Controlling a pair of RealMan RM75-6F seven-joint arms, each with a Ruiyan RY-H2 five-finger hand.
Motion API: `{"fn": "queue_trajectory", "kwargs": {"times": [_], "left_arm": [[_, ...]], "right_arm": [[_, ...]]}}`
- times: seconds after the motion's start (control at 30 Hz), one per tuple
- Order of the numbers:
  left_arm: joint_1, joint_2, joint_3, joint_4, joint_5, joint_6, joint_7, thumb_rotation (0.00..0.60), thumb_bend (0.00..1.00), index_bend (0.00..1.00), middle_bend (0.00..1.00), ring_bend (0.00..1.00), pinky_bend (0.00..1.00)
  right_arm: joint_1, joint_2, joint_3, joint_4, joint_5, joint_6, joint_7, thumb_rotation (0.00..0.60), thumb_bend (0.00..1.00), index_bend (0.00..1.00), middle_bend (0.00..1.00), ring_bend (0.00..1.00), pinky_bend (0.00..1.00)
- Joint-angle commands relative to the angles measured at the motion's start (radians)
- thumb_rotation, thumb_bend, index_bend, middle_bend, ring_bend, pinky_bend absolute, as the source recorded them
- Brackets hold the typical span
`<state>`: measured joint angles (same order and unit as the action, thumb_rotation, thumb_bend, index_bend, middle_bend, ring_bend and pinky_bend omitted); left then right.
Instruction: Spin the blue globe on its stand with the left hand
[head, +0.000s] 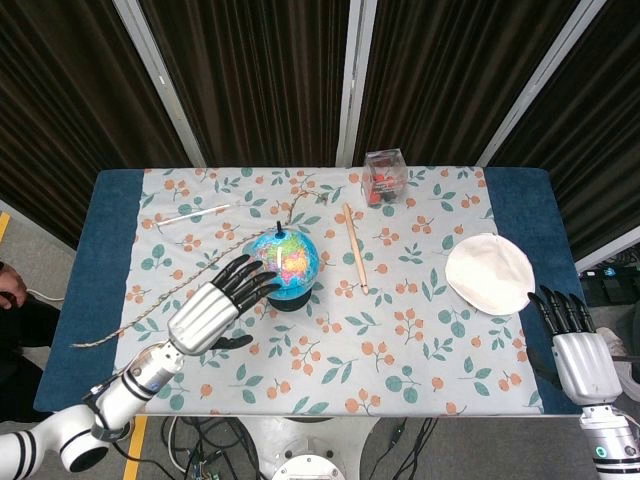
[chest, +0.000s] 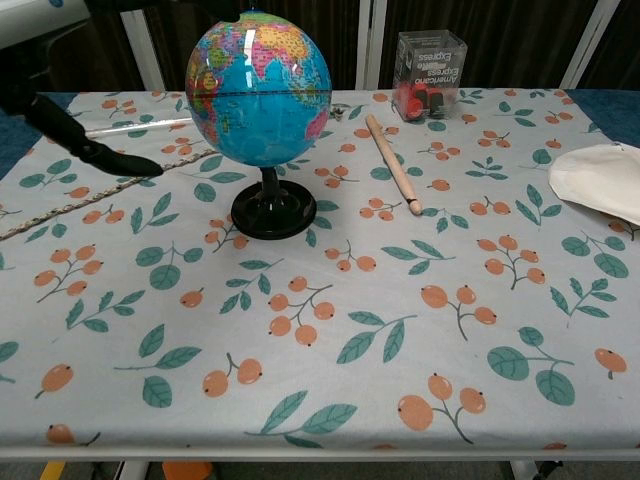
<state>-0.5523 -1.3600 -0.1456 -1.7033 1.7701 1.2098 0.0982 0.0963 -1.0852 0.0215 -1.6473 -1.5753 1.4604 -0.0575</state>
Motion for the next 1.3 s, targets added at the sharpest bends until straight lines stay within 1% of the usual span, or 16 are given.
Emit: {"fn": "queue_trajectory", "kwargs": {"times": [0.03,0.17,0.3,0.5,0.93,0.97,1.1,1.3], "left_arm": [[-0.028,-0.03,-0.016,0.025,-0.019,-0.012,-0.008,0.6,0.12,0.14,0.11,0.02,0.04],[-0.057,-0.055,-0.021,0.052,-0.05,-0.043,-0.01,0.6,0.12,0.14,0.11,0.02,0.04],[-0.069,-0.073,-0.015,0.075,-0.079,-0.059,-0.007,0.6,0.12,0.14,0.11,0.02,0.04],[-0.069,-0.079,-0.006,0.088,-0.099,-0.043,-0.003,0.6,0.12,0.14,0.11,0.02,0.04],[-0.047,-0.053,0.019,0.087,-0.127,0.0,0.021,0.6,0.12,0.14,0.11,0.03,0.04],[-0.044,-0.051,0.02,0.088,-0.129,0.004,0.025,0.6,0.12,0.14,0.11,0.04,0.04],[-0.033,-0.041,0.019,0.082,-0.155,0.012,0.048,0.6,0.12,0.14,0.11,0.16,0.04],[-0.026,-0.035,0.014,0.078,-0.171,0.029,0.064,0.6,0.12,0.14,0.11,0.16,0.04]], "right_arm": [[0.0,-0.001,0.0,0.004,0.004,-0.002,0.004,0.6,0.3,0.0,0.0,0.0,0.0],[-0.001,-0.002,0.001,0.008,0.005,0.0,0.009,0.6,0.3,0.0,0.0,0.0,0.0],[-0.002,-0.002,0.001,0.011,0.005,0.001,0.013,0.6,0.3,0.0,0.0,0.0,0.0],[-0.002,-0.004,0.001,0.018,0.009,-0.002,0.019,0.6,0.3,0.0,0.0,0.0,0.0],[0.0,-0.01,0.0,0.018,0.008,-0.007,0.011,0.6,0.3,0.0,0.0,0.0,0.0],[0.0,-0.01,0.0,0.018,0.008,-0.007,0.011,0.6,0.3,0.0,0.0,0.0,0.0],[0.0,-0.011,-0.001,0.018,0.009,-0.008,0.009,0.6,0.3,0.0,0.0,0.0,0.0],[0.001,-0.011,-0.001,0.016,0.009,-0.009,0.005,0.6,0.31,0.0,0.0,0.0,0.0]]}}
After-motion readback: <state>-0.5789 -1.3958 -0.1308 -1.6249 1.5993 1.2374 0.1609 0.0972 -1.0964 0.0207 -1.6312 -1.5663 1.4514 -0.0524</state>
